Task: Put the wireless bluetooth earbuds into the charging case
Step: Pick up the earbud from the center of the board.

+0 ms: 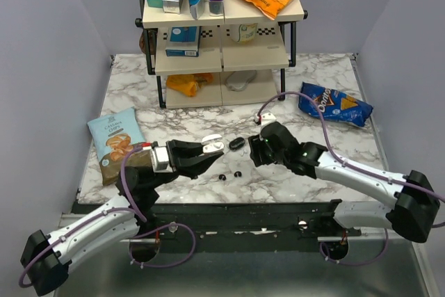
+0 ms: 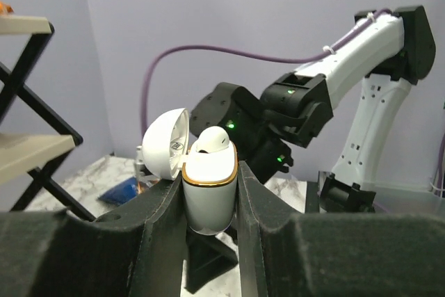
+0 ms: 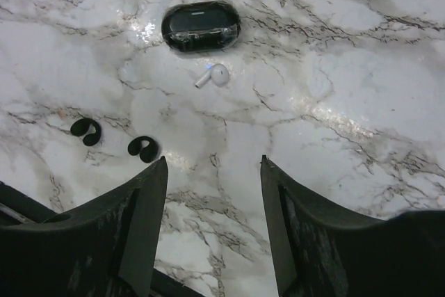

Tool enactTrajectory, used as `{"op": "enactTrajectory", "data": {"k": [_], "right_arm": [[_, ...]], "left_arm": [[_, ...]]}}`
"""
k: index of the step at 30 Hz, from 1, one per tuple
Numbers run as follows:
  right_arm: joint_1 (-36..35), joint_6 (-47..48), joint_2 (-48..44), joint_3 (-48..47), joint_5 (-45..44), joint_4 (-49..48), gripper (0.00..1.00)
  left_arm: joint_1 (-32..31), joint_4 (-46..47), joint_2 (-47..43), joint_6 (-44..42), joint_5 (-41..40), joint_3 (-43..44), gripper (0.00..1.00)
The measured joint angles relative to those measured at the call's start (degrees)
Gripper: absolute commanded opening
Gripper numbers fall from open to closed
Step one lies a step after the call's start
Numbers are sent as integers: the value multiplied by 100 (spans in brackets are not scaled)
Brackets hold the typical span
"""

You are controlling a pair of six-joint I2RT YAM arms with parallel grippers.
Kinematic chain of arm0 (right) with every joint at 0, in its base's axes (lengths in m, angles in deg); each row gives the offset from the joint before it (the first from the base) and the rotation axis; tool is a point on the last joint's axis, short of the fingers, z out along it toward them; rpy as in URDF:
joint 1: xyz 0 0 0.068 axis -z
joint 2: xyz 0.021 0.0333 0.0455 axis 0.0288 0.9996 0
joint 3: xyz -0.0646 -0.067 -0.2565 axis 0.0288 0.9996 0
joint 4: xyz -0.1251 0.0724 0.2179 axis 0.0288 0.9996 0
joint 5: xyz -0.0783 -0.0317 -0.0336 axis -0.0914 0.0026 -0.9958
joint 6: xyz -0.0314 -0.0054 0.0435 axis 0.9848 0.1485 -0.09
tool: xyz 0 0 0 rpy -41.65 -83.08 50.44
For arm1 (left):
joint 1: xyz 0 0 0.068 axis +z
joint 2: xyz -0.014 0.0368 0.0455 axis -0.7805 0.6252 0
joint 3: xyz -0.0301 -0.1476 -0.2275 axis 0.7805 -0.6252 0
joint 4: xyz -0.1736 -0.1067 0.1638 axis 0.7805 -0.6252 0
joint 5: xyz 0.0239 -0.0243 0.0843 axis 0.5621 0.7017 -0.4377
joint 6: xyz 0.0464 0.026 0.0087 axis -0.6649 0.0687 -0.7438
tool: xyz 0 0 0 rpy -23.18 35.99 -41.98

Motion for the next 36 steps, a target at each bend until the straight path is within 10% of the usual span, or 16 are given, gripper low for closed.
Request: {"op": "enactTrajectory", "data": {"k": [17,36], "right_arm": [[697,-1346,2055,-570,387,-817,62],[713,-1585,2656,-748,450,-839,57]], "left_arm": [[-1174,-979,-660,-885,-1906,-275,0],[-1257,-1353,-872,-1014,-2146,-330,0]]}}
